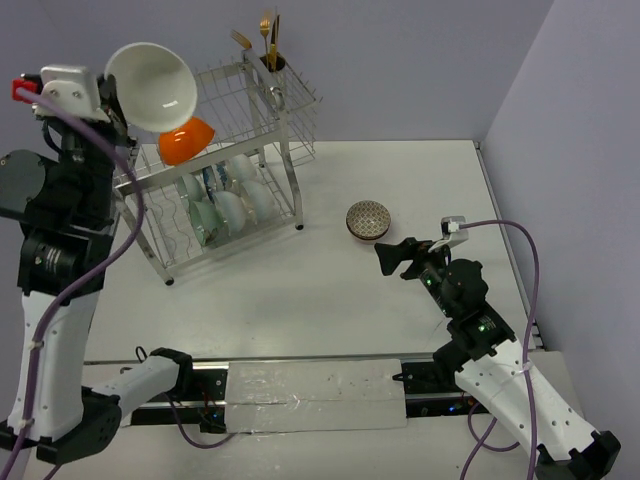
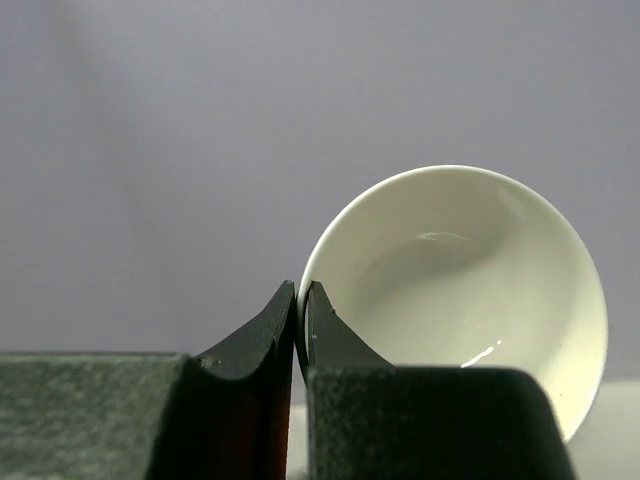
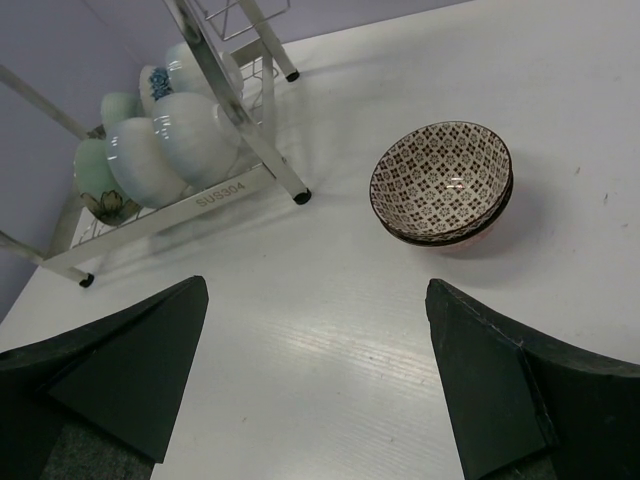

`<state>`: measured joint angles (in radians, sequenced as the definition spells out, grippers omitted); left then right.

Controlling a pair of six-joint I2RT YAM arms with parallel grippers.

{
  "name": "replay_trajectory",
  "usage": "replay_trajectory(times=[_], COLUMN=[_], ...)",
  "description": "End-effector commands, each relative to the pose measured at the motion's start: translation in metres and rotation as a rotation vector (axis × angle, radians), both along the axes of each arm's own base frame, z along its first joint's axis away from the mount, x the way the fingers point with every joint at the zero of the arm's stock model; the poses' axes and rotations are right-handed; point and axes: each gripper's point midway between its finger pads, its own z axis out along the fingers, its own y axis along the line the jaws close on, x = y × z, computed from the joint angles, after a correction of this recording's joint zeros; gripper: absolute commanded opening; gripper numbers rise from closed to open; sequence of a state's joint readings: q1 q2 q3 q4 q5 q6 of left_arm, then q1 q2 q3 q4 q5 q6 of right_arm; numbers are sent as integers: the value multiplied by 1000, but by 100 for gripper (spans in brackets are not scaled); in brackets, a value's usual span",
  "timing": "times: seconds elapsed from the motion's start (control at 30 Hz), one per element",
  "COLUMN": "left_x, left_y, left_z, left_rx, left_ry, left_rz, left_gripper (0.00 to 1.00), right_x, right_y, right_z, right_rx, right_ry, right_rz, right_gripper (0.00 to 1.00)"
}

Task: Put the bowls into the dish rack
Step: Place the bowl at the center of the board.

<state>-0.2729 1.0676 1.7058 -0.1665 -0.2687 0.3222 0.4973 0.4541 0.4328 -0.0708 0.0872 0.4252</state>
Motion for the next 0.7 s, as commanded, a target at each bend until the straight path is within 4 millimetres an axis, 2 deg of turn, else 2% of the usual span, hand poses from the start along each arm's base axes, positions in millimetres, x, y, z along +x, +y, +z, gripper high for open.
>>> replay_trajectory(times=[0.0,0.03,0.07,0.17,0.2,0.27,0.3,0.37,0.4,0.47,0.5,0.57,0.6,0.63,0.67], left_x=[-17,-18,-21,-24,-24,-21,-22,-22,-19,-13,-10,-2,3,7,9], left_y=[-64,-75,-96,-128,-146,-163,-186,-209,-224,-241,-253,-264,-270,-277,-282], left_z=[-42,-62,-87,-129,-154,-180,-206,-232,-266,-283,-315,-331,-357,-359,-382], left_rx=[-335,-357,-394,-441,-470,-507,-502,-522,-515,-570,-564,-606,-596,-611,-596], left_ry=[202,259,346,483,562,627,687,736,794,805,865,876,923,910,950], left_rz=[-413,-462,-553,-672,-711,-722,-746,-760,-720,-715,-697,-692,-661,-685,-672], left_gripper=[0,0,0,0,0,0,0,0,0,0,0,0,0,0,0], right_x=[0,0,-1,-3,-4,-4,-4,-4,-4,-4,-4,-4,-5,-4,-4], right_y=[3,2,0,-4,-5,-6,-6,-6,-6,-8,-10,-11,-12,-12,-12], right_z=[22,23,26,30,29,29,28,26,25,24,21,20,16,13,10], right_rx=[18,18,21,27,24,24,20,15,13,7,0,-5,-12,-17,-22], right_ry=[-54,-54,-59,-68,-63,-55,-46,-37,-35,-30,-20,-11,2,18,31], right_rz=[14,11,3,-9,-12,-22,-23,-22,-19,-27,-38,-43,-46,-51,-51], right_gripper=[97,97,97,97,96,96,96,96,96,96,96,96,96,96,95])
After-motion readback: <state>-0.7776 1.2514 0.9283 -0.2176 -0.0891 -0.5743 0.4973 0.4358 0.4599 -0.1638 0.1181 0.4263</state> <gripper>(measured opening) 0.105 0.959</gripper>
